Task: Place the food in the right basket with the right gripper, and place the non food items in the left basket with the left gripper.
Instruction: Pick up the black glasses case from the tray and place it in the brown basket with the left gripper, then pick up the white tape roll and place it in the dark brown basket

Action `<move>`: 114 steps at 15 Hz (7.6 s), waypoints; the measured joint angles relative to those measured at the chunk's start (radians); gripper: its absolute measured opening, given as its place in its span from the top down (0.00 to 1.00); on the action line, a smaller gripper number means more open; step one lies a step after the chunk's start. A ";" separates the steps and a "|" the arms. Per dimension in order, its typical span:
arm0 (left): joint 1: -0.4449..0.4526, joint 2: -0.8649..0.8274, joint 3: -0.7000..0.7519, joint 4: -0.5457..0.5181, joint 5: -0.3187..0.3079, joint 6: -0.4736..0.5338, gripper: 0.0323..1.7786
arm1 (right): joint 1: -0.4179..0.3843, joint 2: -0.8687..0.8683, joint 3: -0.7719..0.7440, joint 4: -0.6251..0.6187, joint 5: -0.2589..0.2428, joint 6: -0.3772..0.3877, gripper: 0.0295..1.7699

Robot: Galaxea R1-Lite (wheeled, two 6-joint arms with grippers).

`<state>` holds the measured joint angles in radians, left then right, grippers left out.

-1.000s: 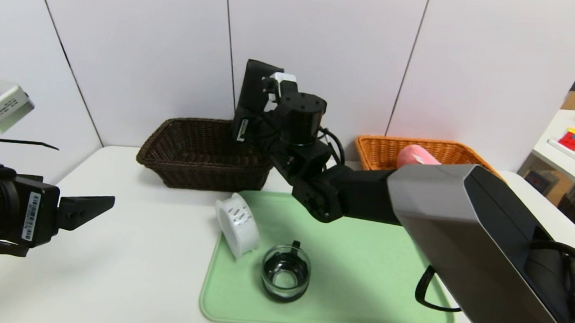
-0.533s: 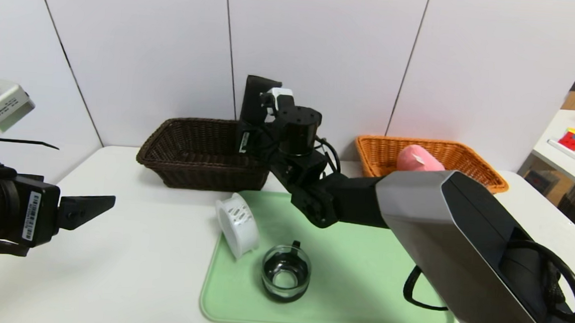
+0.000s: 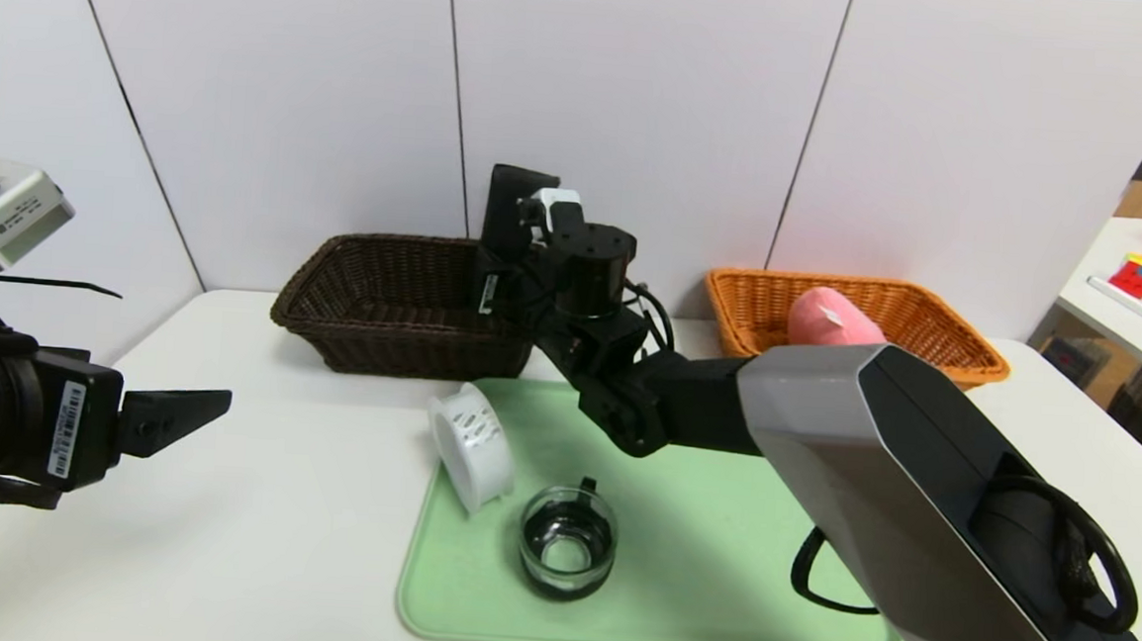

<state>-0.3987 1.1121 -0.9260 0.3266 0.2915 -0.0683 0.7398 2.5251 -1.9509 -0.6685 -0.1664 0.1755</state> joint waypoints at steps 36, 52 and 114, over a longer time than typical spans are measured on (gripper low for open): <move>-0.329 0.378 -0.484 0.139 0.077 -0.222 0.05 | -0.352 -0.855 0.407 1.037 -0.168 -0.037 0.04; -0.464 0.787 -0.980 0.716 0.141 -0.918 0.05 | -0.456 -1.011 0.676 1.021 -0.143 0.031 0.04; -0.345 1.057 -1.036 0.750 0.155 -1.095 0.58 | -0.358 -1.260 0.950 0.890 -0.044 0.014 0.04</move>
<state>-0.7440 2.1687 -1.9619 1.0770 0.4468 -1.1636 0.3815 1.2651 -1.0006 0.2213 -0.2102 0.1894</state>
